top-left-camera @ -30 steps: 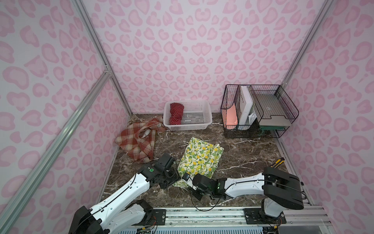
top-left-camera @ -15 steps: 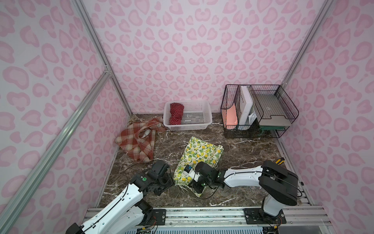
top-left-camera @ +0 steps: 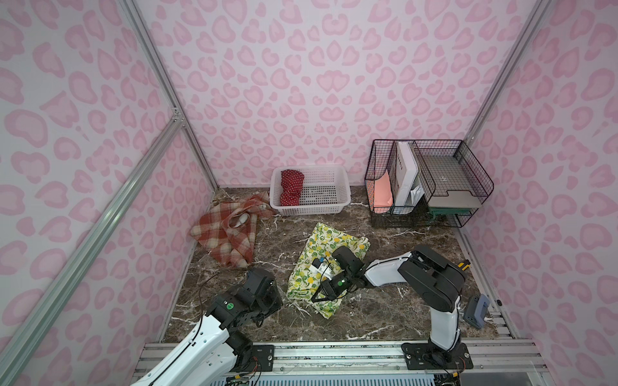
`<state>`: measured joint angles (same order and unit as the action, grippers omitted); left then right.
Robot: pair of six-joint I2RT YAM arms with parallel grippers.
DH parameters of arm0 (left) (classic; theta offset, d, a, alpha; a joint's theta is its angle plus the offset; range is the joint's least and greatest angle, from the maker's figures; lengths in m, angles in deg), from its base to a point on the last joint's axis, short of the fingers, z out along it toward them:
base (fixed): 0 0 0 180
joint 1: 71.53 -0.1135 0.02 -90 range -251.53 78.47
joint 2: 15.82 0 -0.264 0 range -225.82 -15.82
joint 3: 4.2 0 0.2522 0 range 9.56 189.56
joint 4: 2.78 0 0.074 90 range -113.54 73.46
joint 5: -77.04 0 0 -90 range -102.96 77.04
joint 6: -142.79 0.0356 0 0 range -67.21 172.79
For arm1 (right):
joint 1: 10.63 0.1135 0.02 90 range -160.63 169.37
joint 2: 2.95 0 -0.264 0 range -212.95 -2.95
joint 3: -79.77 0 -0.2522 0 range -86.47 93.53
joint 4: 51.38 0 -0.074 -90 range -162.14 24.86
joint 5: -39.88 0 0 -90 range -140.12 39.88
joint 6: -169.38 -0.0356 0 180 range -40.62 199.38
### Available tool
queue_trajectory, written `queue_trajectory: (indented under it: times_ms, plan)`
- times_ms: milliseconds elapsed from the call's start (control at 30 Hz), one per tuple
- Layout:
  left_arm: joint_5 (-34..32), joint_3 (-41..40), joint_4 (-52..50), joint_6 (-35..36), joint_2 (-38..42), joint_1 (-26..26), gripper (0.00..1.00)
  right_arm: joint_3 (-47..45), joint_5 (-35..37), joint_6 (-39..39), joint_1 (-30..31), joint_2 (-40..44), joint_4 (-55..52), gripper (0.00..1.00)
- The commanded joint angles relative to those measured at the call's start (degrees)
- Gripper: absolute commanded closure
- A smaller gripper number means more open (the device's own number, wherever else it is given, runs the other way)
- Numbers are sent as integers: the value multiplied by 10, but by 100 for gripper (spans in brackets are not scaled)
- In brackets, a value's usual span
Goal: Roll up the skirts
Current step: Roll the skirt at the center of the board.
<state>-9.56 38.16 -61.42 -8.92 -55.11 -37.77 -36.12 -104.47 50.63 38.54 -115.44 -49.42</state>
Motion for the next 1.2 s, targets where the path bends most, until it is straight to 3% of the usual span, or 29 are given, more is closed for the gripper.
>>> queue_trajectory:
  times_ms: [0,100,233,367,633,867,1033,1167]
  plan:
    - [-12,-10,15,8,-8,3,94,1,-61,-36,-10,-2,45,100]
    - [-28,-23,22,-1,-14,5,94,3,-81,-67,-19,-3,75,100]
    - [-26,-45,66,3,-31,7,81,-7,-115,-145,-26,-12,154,100]
    - [-18,-63,141,10,-71,16,66,5,-127,-167,-24,-24,163,100]
    - [-55,-56,225,9,-116,33,62,15,-113,-131,-25,-23,114,100]
    - [-81,-30,263,31,-156,35,45,4,-108,-123,-23,-28,117,100]
    - [-60,-16,284,35,-229,39,43,7,-108,-117,-26,-20,111,100]
    - [-89,-17,284,30,-233,41,42,7,-109,-114,-27,-16,106,100]
